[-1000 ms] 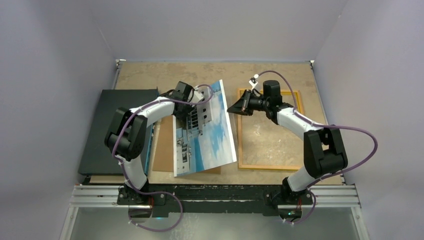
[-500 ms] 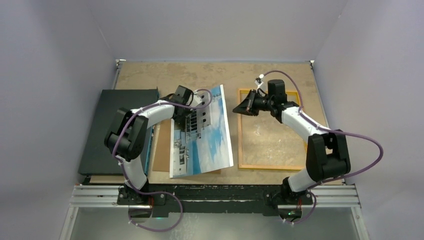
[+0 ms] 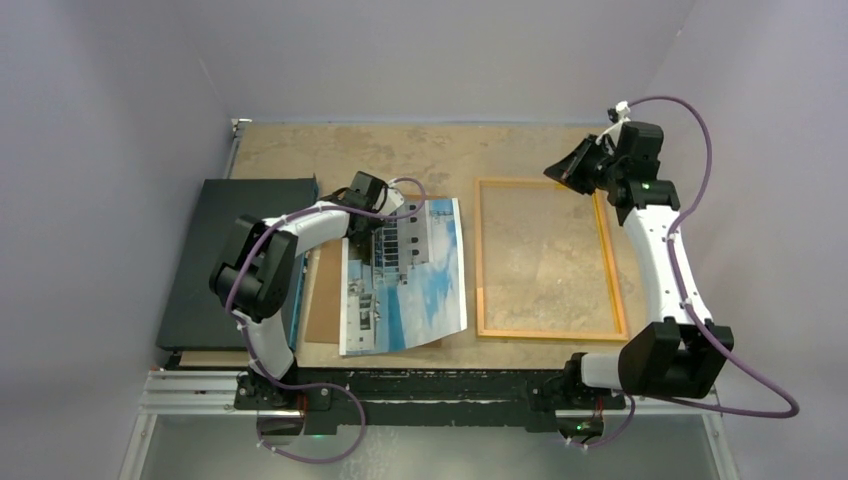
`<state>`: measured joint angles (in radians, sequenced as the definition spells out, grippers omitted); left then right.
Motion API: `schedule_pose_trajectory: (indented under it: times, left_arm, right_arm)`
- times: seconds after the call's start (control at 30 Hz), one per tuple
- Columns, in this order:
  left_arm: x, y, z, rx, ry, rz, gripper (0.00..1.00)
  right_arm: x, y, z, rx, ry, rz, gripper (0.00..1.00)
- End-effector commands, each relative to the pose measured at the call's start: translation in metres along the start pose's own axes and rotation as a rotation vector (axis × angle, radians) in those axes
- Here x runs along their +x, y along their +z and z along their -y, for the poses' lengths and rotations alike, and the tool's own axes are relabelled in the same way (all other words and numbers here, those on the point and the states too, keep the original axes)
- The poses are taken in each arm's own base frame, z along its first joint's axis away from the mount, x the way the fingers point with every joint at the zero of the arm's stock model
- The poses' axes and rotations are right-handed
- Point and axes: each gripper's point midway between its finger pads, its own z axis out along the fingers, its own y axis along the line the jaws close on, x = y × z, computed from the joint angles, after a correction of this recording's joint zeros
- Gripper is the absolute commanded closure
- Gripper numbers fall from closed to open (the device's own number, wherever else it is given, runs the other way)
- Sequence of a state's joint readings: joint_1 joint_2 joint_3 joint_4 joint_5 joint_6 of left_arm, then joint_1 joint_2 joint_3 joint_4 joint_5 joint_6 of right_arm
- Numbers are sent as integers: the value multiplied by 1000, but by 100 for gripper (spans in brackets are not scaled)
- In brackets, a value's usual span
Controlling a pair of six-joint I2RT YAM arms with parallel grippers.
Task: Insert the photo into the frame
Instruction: Pick up the photo frame item at the center of the board.
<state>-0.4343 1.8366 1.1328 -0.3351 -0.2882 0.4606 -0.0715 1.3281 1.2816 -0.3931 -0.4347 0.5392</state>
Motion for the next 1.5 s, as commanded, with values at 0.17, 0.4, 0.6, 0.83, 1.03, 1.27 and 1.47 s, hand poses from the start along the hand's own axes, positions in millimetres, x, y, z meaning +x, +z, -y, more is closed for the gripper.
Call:
schedule_pose_trajectory:
  times: [0.17,0.4,0.6,0.83,1.03,1.27,1.47]
  left_arm:
    - [-6,7,-30,-159,17,-28,48]
    - [-60,-31,-63,-181,-92,88,42]
    - [-73,-56,-32,-27,-94,154,40]
    - [-77,-62,27,175,-111,184,41]
    - [-148,-128,26,364,-273,415,34]
    - [-185,-192,4,709,-468,618,26]
    - [-173,-213,-24,906,-606,748,25]
  right_arm:
    - [-24,-23,-15,44,-51,74,100]
    - [-22,-26,-13,47,-61,89,100]
    - [-18,-24,-8,57,-75,90,100]
    - [-45,-42,-29,51,-108,152,100]
    - [-63,-60,-79,-127,-117,192,100]
    - [-58,-86,-148,-499,-114,153,100]
    - [-54,-108,-180,-688,-95,108,100]
